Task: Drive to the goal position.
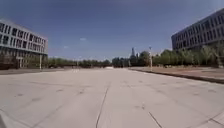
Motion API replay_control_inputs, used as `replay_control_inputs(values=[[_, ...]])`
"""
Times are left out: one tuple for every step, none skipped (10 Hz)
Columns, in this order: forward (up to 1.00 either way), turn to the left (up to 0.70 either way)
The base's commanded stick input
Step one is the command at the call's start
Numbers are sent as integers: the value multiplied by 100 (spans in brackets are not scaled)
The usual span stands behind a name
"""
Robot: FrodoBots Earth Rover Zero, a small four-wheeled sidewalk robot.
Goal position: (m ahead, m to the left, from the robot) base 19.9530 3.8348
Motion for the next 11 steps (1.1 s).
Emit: replay_control_inputs(values=[[70, 1], [70, 1], [70, 1], [70, 1], [70, 1], [70, 1], [70, 1], [70, 1], [70, 1], [70, 1], [70, 1]])
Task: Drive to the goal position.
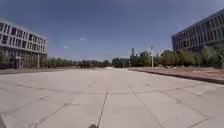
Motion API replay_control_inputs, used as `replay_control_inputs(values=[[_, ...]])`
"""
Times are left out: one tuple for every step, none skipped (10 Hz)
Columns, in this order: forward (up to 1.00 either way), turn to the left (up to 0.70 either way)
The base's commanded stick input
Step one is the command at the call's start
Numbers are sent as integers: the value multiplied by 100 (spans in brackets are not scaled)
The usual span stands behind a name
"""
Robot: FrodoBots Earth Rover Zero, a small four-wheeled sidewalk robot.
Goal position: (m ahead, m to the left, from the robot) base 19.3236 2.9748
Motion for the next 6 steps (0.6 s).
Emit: replay_control_inputs(values=[[70, 1], [70, 1], [70, 1], [70, 1], [70, 1], [70, 1]])
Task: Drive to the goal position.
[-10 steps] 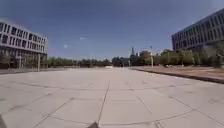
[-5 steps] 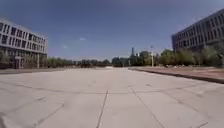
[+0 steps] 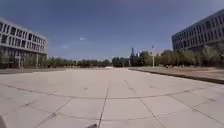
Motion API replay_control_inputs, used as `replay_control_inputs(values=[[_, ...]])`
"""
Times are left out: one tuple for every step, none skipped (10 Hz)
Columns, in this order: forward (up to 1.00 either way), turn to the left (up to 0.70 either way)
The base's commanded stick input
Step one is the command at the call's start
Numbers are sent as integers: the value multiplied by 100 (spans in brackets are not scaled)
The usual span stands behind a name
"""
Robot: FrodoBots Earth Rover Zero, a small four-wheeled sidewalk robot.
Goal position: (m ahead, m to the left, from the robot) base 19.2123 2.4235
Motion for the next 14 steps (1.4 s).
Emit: replay_control_inputs(values=[[70, 1], [70, 1], [70, 1], [70, 1], [70, 1], [70, 1], [70, 1], [70, 1], [70, 1], [70, 1], [70, 1], [70, 1], [70, 1], [70, 1]])
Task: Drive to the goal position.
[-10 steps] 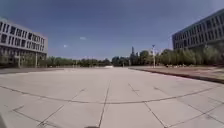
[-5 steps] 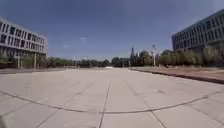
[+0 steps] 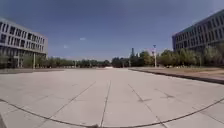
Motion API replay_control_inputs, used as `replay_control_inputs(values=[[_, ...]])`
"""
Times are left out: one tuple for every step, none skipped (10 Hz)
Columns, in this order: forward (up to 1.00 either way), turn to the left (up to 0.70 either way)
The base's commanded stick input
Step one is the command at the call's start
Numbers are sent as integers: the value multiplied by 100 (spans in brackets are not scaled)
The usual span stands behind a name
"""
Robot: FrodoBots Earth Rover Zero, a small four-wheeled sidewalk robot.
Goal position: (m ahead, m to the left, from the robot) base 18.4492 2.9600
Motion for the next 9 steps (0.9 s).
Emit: replay_control_inputs(values=[[70, 1], [70, 1], [70, 1], [70, 1], [70, 1], [70, 1], [70, 1], [70, 1], [70, 1]])
